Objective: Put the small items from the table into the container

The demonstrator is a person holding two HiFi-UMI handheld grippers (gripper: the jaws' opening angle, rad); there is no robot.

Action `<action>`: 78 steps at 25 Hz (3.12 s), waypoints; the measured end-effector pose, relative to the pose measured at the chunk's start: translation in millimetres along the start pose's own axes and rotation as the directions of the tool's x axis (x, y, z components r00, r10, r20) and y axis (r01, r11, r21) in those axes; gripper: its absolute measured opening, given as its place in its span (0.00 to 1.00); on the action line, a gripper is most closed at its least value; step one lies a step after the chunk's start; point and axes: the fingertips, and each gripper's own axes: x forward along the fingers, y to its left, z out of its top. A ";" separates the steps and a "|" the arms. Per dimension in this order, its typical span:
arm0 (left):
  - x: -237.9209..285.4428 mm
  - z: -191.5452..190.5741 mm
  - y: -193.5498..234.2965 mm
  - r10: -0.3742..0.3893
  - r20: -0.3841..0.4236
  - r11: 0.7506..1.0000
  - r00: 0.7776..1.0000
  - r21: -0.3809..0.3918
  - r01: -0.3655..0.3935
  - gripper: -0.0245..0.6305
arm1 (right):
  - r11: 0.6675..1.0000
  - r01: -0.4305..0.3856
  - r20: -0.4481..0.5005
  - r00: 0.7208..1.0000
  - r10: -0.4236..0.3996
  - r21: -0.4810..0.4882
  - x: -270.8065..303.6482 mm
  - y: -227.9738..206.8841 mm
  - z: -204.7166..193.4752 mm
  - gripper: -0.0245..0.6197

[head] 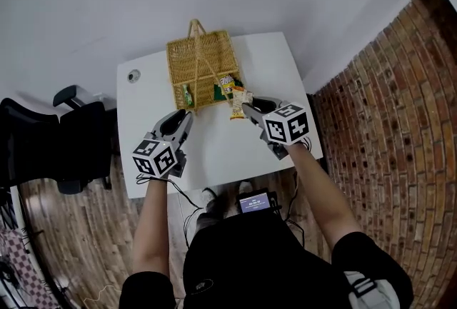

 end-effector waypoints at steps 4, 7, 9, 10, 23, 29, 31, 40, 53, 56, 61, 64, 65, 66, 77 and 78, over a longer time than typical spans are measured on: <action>5.0 14.2 1.1 0.010 0.008 1.000 1.000 0.017 -0.010 0.18 | 1.000 0.010 0.043 0.999 -0.009 -0.027 -10.9 -11.3 30.2 0.21; 7.0 22.1 2.7 0.019 0.013 1.000 1.000 0.024 -0.019 0.18 | 0.998 0.020 0.070 0.997 -0.016 -0.052 -18.1 -19.2 53.5 0.21; 8.3 27.0 4.3 0.025 0.017 0.999 1.000 0.026 -0.025 0.18 | 0.997 0.024 0.087 0.996 -0.018 -0.071 -21.4 -23.4 69.7 0.21; 9.0 29.4 5.1 0.027 0.019 0.999 0.999 0.028 -0.028 0.18 | 0.997 0.025 0.095 0.995 -0.017 -0.079 -22.4 -24.9 77.8 0.21; 15.2 53.8 14.2 0.058 0.032 0.997 0.998 0.051 -0.059 0.18 | 0.988 -0.012 0.113 0.993 0.029 -0.154 8.4 -24.6 150.8 0.21; 14.1 58.4 20.9 0.069 0.036 0.996 0.997 0.052 -0.071 0.18 | 0.984 -0.035 0.066 0.997 0.048 -0.176 34.5 -20.7 159.6 0.21; 13.1 58.3 24.0 0.074 0.036 0.996 0.997 0.050 -0.075 0.18 | 0.982 -0.045 0.046 0.997 0.054 -0.185 43.3 -18.6 159.7 0.21; 9.4 54.6 34.7 0.090 0.031 0.995 0.995 0.040 -0.091 0.18 | 0.973 -0.075 -0.047 0.997 0.067 -0.220 75.1 -11.3 152.5 0.21; 11.3 51.7 43.8 0.096 0.018 0.995 0.995 0.033 -0.096 0.18 | 0.953 -0.072 -0.174 0.985 0.021 -0.295 96.4 -8.4 143.4 0.21; 10.9 52.2 44.8 0.094 0.019 0.995 0.995 0.031 -0.095 0.18 | 0.948 -0.073 -0.195 0.981 0.012 -0.309 100.2 -7.2 143.1 0.21; 8.7 52.4 46.3 0.099 0.023 0.995 0.995 0.028 -0.100 0.18 | 0.943 -0.076 -0.215 0.977 0.004 -0.323 102.0 -6.0 142.4 0.21; 7.5 52.1 45.7 0.100 0.024 0.995 0.995 0.027 -0.101 0.18 | 0.946 -0.071 -0.217 0.976 0.000 -0.318 102.1 -7.2 141.3 0.21; 7.3 52.1 45.5 0.099 0.024 0.995 0.995 0.026 -0.100 0.18 | 0.947 -0.070 -0.218 0.976 0.000 -0.312 102.3 -8.1 140.9 0.21; 7.1 52.2 45.4 0.099 0.024 0.995 0.995 0.026 -0.100 0.18 | 0.949 -0.068 -0.219 0.976 -0.001 -0.308 102.7 -9.1 140.6 0.22; 0.2 50.0 44.9 0.105 0.030 0.994 0.994 0.020 -0.106 0.18 | 0.935 -0.038 -0.215 0.976 -0.041 -0.352 102.6 -12.7 137.2 0.32; -0.4 49.9 44.7 0.106 0.030 0.994 0.994 0.020 -0.106 0.18 | 0.934 -0.035 -0.212 0.976 -0.044 -0.355 102.3 -12.7 137.0 0.33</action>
